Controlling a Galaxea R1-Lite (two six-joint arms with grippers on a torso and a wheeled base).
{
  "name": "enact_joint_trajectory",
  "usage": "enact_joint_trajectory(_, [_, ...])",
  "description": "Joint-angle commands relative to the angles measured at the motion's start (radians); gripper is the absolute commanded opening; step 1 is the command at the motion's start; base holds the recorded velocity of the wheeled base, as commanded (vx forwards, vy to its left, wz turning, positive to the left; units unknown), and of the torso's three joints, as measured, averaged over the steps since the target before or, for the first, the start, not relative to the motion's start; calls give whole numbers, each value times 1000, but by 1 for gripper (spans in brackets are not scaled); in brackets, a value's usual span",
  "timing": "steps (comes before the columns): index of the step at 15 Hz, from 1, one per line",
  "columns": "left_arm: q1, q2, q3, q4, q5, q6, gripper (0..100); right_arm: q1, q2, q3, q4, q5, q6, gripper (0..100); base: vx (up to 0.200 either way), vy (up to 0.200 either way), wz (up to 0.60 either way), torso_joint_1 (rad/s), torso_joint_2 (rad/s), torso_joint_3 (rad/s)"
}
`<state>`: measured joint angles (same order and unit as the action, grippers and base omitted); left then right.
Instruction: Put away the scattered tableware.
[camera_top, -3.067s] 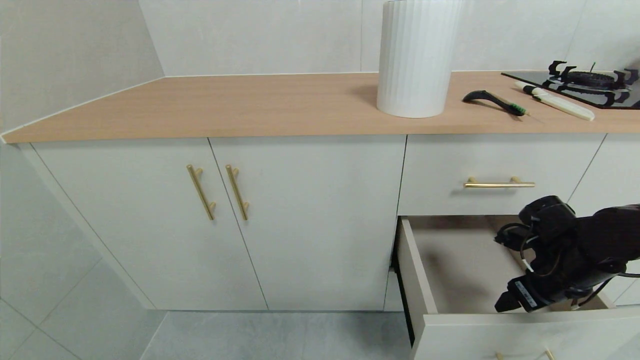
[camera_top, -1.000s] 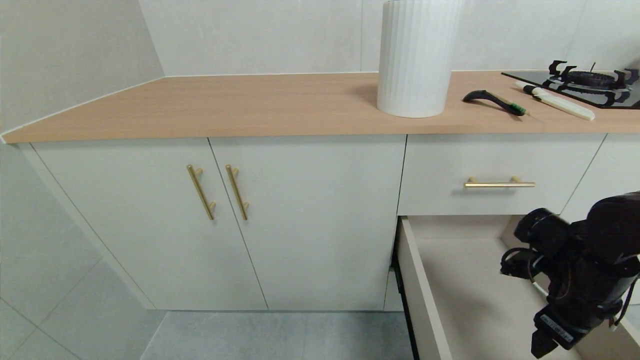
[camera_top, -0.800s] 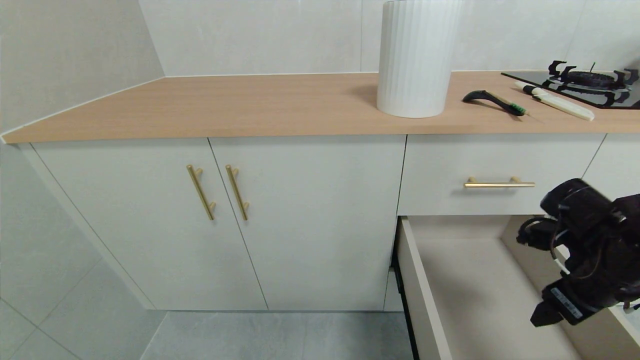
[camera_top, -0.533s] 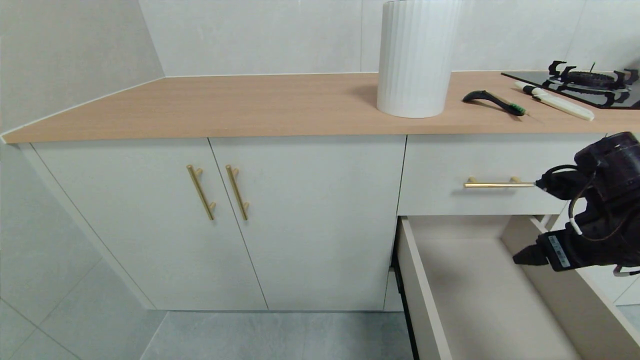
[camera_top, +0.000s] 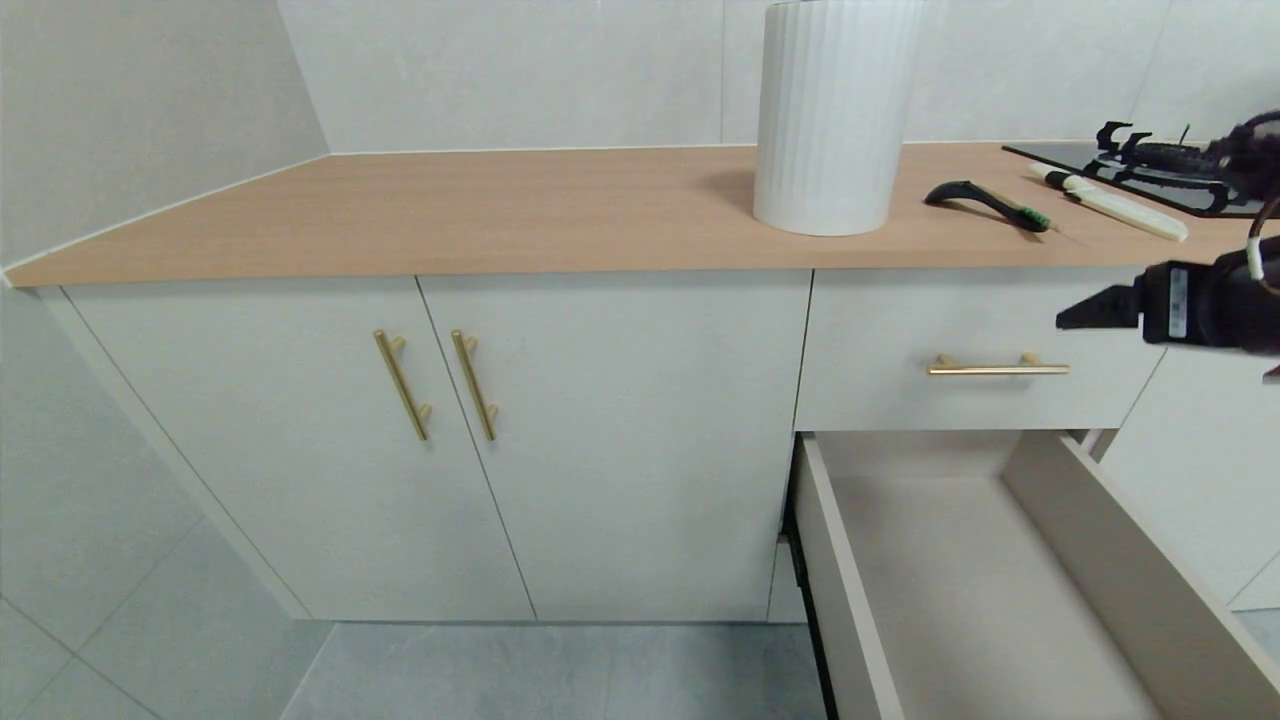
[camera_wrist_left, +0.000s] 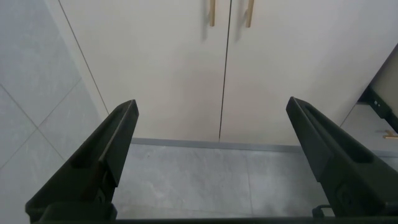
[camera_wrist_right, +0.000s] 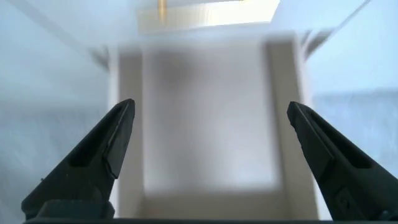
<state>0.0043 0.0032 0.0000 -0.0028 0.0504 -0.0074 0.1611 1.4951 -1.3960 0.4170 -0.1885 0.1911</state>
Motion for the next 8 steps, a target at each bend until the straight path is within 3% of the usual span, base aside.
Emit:
enact_joint_trajectory(1, [0,0,0,0,0,0,100,-55,96,-225,46,1,10,100,0,0,0,0,0,0])
enact_joint_trajectory(8, [0,0,0,0,0,0,100,-72,186,-403,59,3,28,100,0,0,0,0,0,0])
